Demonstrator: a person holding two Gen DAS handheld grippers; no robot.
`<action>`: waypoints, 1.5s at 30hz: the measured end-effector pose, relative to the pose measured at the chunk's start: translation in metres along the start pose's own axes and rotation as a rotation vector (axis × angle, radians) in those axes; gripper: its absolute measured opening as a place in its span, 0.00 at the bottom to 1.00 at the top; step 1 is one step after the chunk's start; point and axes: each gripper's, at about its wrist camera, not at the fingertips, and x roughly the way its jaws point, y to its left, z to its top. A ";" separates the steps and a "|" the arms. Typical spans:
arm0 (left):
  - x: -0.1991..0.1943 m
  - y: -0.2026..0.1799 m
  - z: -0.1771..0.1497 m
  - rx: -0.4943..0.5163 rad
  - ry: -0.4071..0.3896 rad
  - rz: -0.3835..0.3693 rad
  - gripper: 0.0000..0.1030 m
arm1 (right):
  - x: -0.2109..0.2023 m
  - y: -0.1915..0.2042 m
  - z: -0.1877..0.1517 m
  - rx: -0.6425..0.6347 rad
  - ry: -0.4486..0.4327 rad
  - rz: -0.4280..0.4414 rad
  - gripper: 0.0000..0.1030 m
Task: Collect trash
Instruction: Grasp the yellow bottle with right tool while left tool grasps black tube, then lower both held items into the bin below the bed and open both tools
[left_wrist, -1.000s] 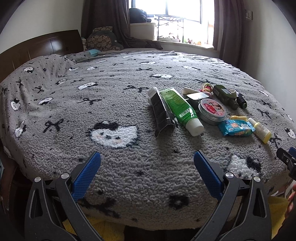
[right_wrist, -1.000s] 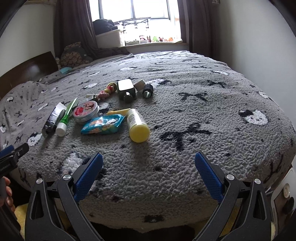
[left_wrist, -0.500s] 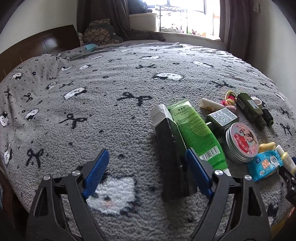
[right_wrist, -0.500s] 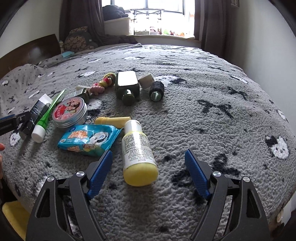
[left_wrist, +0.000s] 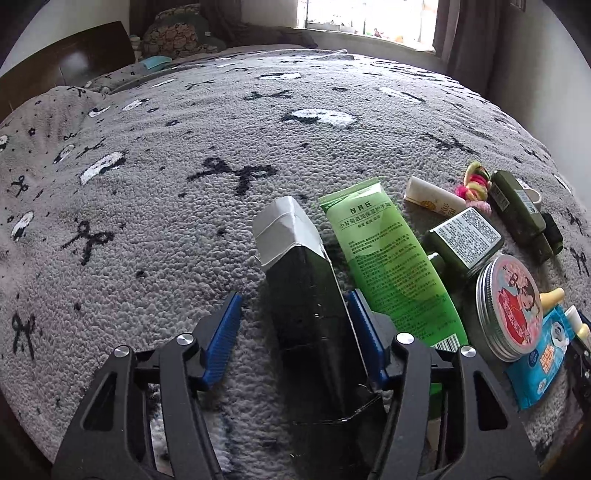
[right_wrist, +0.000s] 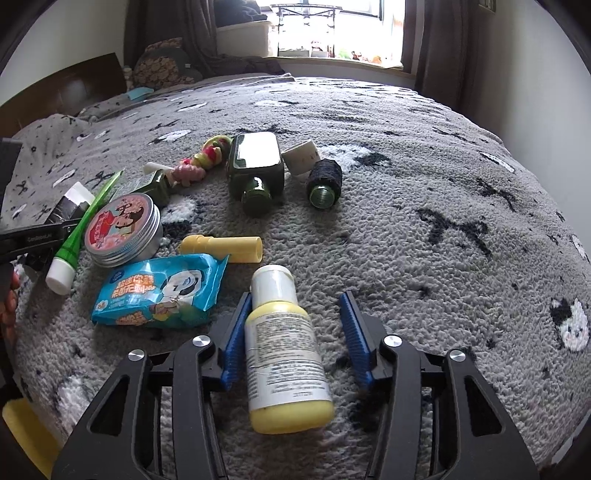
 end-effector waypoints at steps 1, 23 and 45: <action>-0.001 -0.001 -0.001 0.008 -0.001 0.000 0.48 | -0.002 -0.001 -0.001 0.005 -0.001 -0.007 0.34; -0.152 -0.022 -0.128 0.101 -0.221 -0.106 0.21 | -0.123 0.012 -0.083 0.005 -0.146 0.104 0.31; -0.088 -0.069 -0.301 0.214 0.234 -0.305 0.21 | -0.077 0.053 -0.207 0.010 0.228 0.247 0.31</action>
